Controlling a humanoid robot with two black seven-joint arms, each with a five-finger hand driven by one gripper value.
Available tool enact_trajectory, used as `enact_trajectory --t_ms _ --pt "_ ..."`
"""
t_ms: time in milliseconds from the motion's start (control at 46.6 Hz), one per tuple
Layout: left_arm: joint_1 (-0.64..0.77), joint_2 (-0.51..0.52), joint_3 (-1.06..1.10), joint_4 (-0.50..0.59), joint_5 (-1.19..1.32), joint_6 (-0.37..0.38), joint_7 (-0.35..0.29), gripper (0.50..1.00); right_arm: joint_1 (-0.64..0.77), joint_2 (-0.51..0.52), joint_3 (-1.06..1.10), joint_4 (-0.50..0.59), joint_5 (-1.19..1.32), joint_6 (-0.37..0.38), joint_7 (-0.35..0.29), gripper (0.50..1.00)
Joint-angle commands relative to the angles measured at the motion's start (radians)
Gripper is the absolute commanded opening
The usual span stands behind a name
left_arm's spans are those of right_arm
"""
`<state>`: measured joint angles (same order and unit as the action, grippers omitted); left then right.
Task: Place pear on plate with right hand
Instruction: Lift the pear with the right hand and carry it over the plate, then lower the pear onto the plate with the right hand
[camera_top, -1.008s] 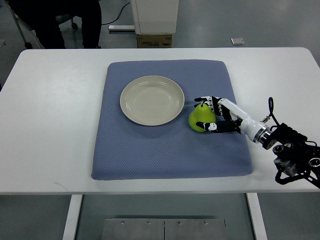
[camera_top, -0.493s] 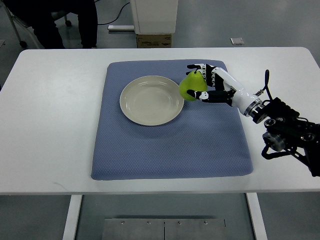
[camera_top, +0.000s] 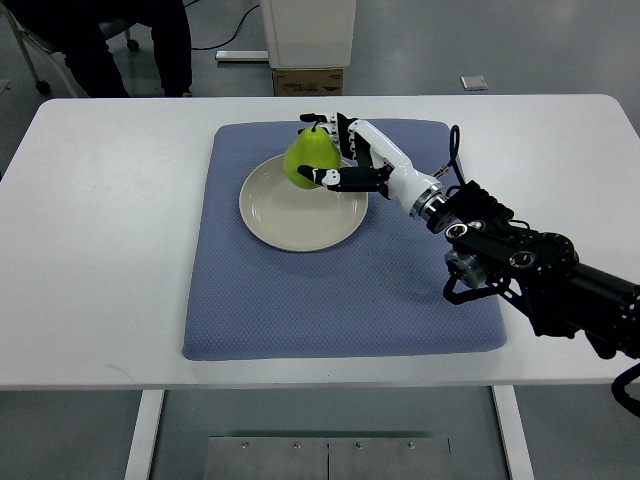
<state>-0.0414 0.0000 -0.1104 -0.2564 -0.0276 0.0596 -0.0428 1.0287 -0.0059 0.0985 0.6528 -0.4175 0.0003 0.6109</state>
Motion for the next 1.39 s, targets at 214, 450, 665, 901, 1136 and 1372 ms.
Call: enact_trajectory --t_ms 214,450,665,901,1136,1372 --pt "0.0 0.0 0.0 0.0 0.0 0.0 0.0 1.0 0.002 0.006 0.001 -0.065 0.0 -0.002 0.0 0.5" --pt "0.0 0.0 0.0 0.0 0.0 0.0 0.0 1.0 -0.009 0.006 -0.002 -0.053 0.002 -0.037 0.0 0.5" --pt "0.0 0.0 0.0 0.0 0.0 0.0 0.0 1.0 -0.025 0.006 -0.028 -0.038 0.0 -0.036 0.0 0.5" --pt "0.0 0.0 0.0 0.0 0.0 0.0 0.0 1.0 -0.048 0.006 -0.075 -0.032 -0.006 -0.037 0.0 0.5" --pt "0.0 0.0 0.0 0.0 0.0 0.0 0.0 1.0 -0.067 0.006 -0.102 -0.035 -0.009 -0.04 0.0 0.5" --pt "0.0 0.0 0.0 0.0 0.0 0.0 0.0 1.0 -0.075 0.006 -0.1 -0.036 -0.003 -0.042 0.0 0.5"
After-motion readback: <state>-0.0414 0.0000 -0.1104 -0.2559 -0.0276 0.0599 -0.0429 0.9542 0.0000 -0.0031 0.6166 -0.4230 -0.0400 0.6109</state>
